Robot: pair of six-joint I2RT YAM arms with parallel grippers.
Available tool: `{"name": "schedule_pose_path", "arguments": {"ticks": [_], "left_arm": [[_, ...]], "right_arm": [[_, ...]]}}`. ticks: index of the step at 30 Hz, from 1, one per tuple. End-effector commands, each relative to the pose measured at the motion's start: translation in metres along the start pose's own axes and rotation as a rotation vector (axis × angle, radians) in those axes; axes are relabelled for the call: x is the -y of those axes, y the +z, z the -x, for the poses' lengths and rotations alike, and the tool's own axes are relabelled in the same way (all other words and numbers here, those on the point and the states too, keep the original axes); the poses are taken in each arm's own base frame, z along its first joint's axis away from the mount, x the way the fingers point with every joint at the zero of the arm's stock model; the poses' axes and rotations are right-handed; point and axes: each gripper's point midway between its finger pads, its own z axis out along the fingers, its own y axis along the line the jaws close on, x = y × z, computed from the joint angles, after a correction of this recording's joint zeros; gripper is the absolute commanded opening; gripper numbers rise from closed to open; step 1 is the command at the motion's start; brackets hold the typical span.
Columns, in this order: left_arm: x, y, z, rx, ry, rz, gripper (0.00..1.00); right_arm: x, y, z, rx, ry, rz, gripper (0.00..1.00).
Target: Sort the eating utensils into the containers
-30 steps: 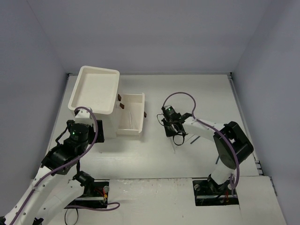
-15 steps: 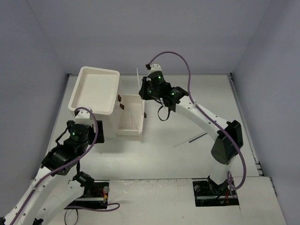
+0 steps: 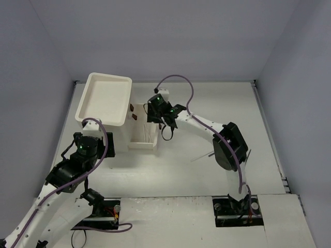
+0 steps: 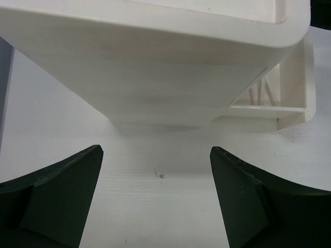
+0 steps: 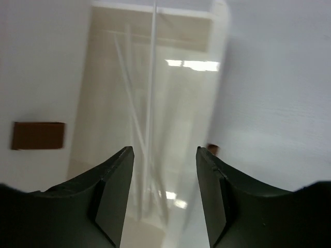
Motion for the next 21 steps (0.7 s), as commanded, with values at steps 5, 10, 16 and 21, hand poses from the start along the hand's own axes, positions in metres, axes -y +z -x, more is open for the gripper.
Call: {"name": "schedule_pose_path", "arguments": {"ticks": [5,10,16,21], "left_arm": [[0.002,0.003,0.013,0.048,-0.019,-0.002,0.82],[0.001,0.003,0.013,0.050,-0.020,0.000,0.82],[0.001,0.003,0.014,0.052,-0.021,-0.001,0.82],[0.001,0.002,0.014,0.053,-0.020,-0.001,0.82]], "right_arm": [[0.128,-0.089,0.030,0.224,0.225,-0.284,0.49],[0.223,-0.122,-0.026,0.191,0.379,-0.454,0.49],[0.250,-0.135,-0.081,0.096,0.475,-0.528,0.46],[0.250,-0.131,-0.114,0.041,0.596,-0.533,0.40]]}}
